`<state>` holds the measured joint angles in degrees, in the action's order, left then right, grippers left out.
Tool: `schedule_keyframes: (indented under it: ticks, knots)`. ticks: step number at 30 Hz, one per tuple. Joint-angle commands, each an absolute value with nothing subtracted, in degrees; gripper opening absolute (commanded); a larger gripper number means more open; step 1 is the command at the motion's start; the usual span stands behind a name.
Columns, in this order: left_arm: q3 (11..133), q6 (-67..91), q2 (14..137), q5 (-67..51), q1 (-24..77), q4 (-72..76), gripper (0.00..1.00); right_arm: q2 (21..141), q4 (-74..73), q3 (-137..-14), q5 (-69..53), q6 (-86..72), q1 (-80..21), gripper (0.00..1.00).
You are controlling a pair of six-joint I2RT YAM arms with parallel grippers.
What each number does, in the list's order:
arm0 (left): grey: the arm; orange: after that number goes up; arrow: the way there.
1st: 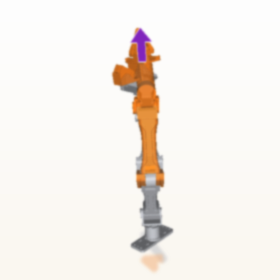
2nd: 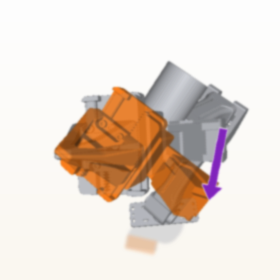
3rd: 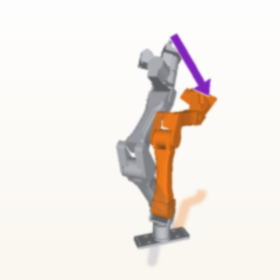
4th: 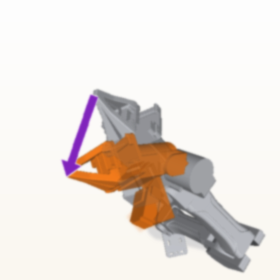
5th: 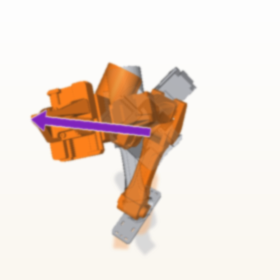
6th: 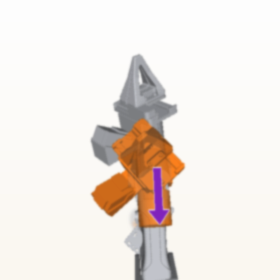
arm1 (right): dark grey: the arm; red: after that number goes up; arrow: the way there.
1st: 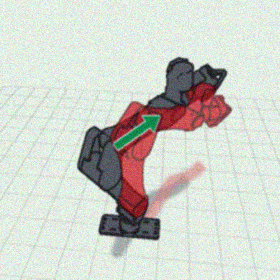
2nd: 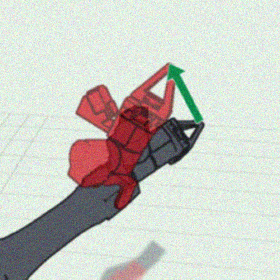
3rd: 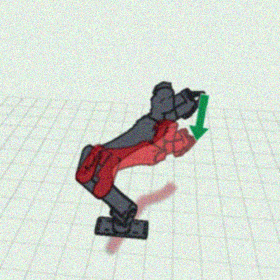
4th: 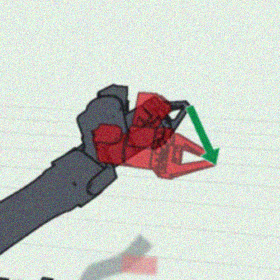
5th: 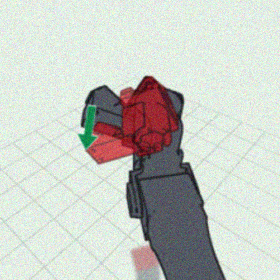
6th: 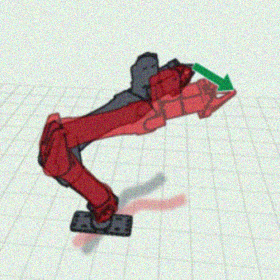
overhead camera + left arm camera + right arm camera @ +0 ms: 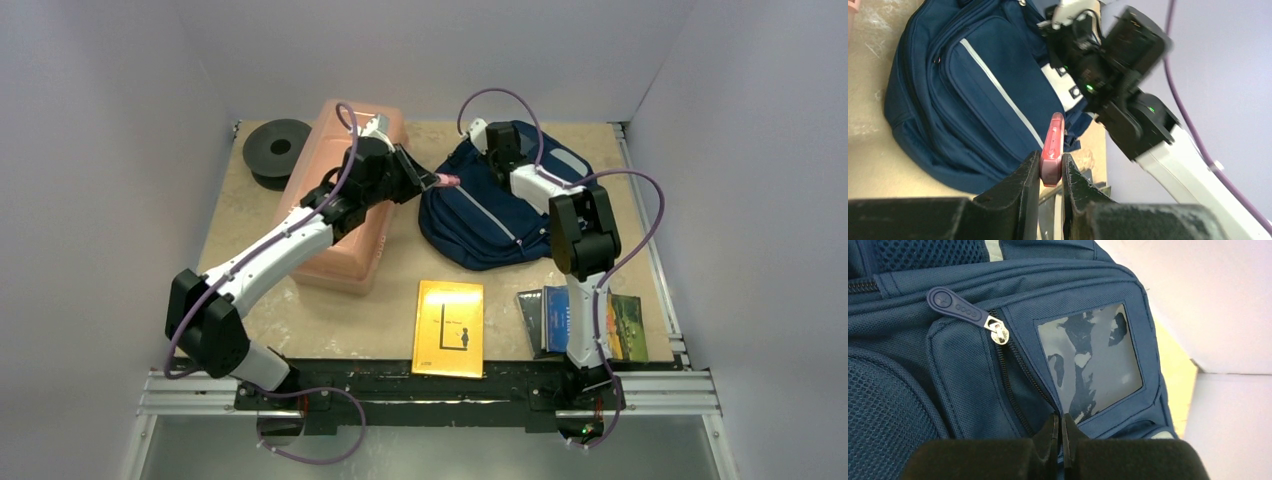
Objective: Pack the student bag
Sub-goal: Place the stationery in the student bag.
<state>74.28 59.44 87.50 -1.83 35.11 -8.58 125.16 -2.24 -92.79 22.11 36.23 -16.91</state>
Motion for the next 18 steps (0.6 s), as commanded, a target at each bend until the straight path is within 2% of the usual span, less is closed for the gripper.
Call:
schedule_keyframes:
  ticks: [1, 8, 13, 18]
  knots:
    - [78.1, 64.6, 94.5, -1.2, 34.8, 0.2, 0.00, 119.0, -5.9, -93.7, 9.4, 25.4, -15.7, 0.00]
    - [82.1, 64.0, 104.7, 9.7, 37.4, 10.4, 0.00, 116.5, -11.0, -95.8, 1.7, 19.9, -14.6, 0.00]
    - [87.0, 64.7, 114.2, 13.9, 39.5, 19.7, 0.00, 116.4, -13.4, -97.4, 0.9, 17.5, -13.9, 0.00]
    - [90.8, 65.4, 119.7, 19.3, 41.3, 21.0, 0.00, 115.8, -13.3, -97.6, -2.3, 13.4, -11.6, 0.00]
